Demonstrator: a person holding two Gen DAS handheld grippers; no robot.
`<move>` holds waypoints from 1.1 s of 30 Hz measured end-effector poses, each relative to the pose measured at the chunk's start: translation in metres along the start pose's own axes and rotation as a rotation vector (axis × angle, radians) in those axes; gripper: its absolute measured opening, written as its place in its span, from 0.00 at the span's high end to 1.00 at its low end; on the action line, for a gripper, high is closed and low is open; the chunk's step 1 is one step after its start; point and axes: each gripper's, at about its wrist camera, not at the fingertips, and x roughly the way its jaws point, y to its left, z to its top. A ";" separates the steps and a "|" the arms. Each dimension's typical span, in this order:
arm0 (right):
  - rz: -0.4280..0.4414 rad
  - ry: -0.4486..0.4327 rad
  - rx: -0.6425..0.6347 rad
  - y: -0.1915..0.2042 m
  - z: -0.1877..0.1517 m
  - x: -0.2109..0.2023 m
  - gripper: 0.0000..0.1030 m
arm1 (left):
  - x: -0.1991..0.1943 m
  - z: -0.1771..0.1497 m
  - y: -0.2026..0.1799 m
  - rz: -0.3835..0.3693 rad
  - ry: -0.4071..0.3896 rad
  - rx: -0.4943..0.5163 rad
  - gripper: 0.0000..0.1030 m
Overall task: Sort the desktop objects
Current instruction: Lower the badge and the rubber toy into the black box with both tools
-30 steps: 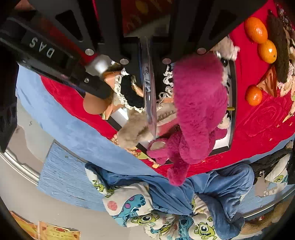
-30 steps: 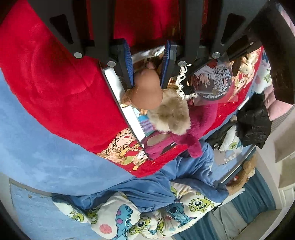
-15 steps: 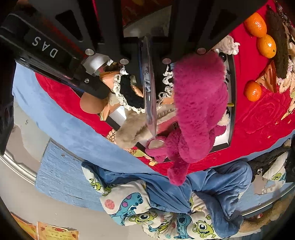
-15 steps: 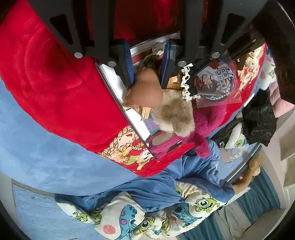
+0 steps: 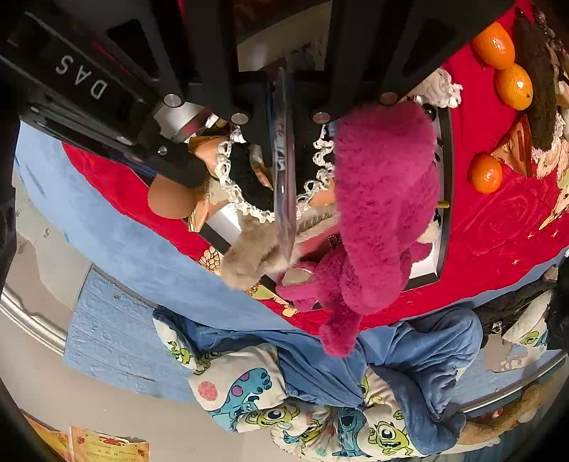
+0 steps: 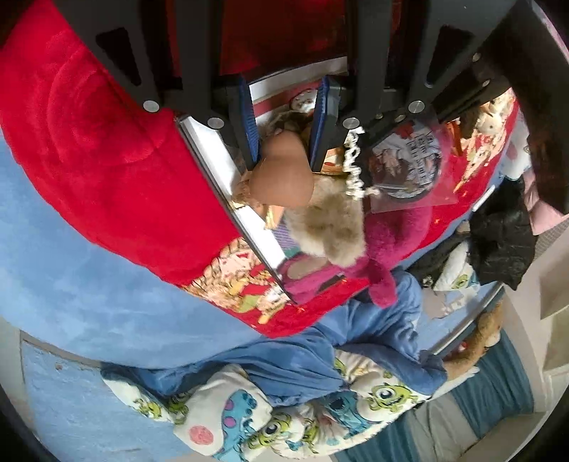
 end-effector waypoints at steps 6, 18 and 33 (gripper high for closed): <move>-0.041 0.011 -0.007 -0.003 -0.002 0.001 0.74 | -0.002 -0.006 0.006 -0.021 -0.001 -0.022 0.93; -0.008 0.031 -0.019 -0.001 -0.006 -0.007 0.74 | -0.013 -0.021 0.013 -0.032 -0.029 -0.046 0.93; -0.029 0.018 -0.044 0.004 -0.011 -0.014 0.74 | -0.013 -0.024 0.010 -0.016 -0.038 -0.028 0.93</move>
